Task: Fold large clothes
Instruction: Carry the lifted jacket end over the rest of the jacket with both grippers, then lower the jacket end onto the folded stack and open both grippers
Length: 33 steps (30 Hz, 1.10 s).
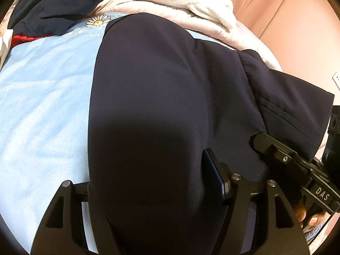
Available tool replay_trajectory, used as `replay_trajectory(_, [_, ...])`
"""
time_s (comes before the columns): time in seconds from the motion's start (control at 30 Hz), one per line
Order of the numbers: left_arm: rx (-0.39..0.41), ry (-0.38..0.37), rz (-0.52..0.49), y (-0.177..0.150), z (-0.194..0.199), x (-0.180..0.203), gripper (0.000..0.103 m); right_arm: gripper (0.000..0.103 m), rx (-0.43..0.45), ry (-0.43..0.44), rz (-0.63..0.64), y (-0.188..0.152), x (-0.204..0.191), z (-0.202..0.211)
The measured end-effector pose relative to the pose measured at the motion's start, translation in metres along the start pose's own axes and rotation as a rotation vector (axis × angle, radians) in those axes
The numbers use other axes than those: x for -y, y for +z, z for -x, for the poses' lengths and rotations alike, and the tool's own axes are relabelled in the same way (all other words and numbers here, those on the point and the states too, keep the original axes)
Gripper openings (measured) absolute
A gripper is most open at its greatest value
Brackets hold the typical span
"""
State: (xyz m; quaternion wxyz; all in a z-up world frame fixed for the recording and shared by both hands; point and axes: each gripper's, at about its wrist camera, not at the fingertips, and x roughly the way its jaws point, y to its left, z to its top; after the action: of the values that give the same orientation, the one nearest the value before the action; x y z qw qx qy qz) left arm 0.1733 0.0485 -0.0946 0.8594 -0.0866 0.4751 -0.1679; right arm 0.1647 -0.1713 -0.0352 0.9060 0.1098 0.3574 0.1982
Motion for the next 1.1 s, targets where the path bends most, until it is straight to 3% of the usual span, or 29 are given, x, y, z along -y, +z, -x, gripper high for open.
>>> replay_trajectory(0.37, [-0.006, 0.022, -0.028, 0.002, -0.002, -0.002, 0.071, 0.042, -0.067, -0.019, -0.177, -0.006, 0.038, -0.008])
replay_trajectory(0.47, [-0.001, 0.038, -0.04, -0.006, 0.006, 0.004, 0.072, 0.053, -0.08, -0.039, -0.216, -0.009, 0.044, -0.01])
replay_trajectory(0.6, [0.013, 0.063, -0.062, -0.01, 0.013, 0.005, 0.073, 0.055, -0.086, -0.031, -0.264, -0.015, 0.051, -0.005])
replay_trajectory(0.83, [0.029, 0.089, -0.091, -0.027, 0.029, 0.009, 0.075, 0.062, -0.088, -0.091, -0.266, -0.018, 0.05, 0.0])
replay_trajectory(1.1, [0.021, 0.09, -0.096, -0.023, 0.029, -0.008, 0.075, 0.072, -0.087, -0.147, -0.28, -0.023, 0.053, 0.008])
